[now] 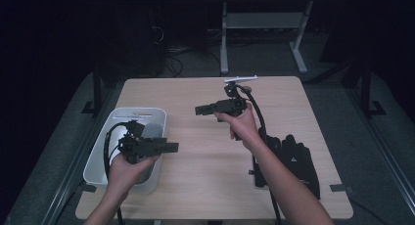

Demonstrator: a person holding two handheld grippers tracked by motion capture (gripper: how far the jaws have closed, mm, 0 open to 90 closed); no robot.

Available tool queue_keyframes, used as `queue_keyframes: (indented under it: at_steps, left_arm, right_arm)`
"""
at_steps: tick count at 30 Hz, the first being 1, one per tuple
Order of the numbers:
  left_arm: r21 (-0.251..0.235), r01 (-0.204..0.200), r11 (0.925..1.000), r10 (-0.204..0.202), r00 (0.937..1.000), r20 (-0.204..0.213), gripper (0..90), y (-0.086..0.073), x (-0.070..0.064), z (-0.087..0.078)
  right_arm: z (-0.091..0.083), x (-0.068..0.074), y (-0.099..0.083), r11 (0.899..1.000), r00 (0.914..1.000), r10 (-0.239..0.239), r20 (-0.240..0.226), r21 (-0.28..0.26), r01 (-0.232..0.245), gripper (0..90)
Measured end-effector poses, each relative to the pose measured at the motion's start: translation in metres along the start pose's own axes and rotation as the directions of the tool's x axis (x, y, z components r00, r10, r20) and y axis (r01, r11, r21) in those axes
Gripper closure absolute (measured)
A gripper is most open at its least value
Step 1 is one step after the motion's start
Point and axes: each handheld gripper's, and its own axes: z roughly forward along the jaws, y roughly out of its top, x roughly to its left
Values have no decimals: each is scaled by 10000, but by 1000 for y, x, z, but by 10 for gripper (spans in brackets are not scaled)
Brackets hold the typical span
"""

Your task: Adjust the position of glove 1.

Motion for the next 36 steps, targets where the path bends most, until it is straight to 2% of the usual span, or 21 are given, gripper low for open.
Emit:
queue_keyframes:
  at_steps: [9,17,36]
  left_arm:
    - [183,-158,9997,156,9999,66,247,2,-9,15]
    - [450,-383,9983,368,9988,327,245,4,-21,37]
    - [760,-774,9941,716,9945,770,245,5,-41,69]
  right_arm:
    - [-18,-6,-8,10000,9999,22,147,-71,-21,466]
    - [-40,-13,-19,9996,9993,187,311,-236,-180,466]
    - [-79,-26,-41,9973,9971,395,656,-647,-353,460]
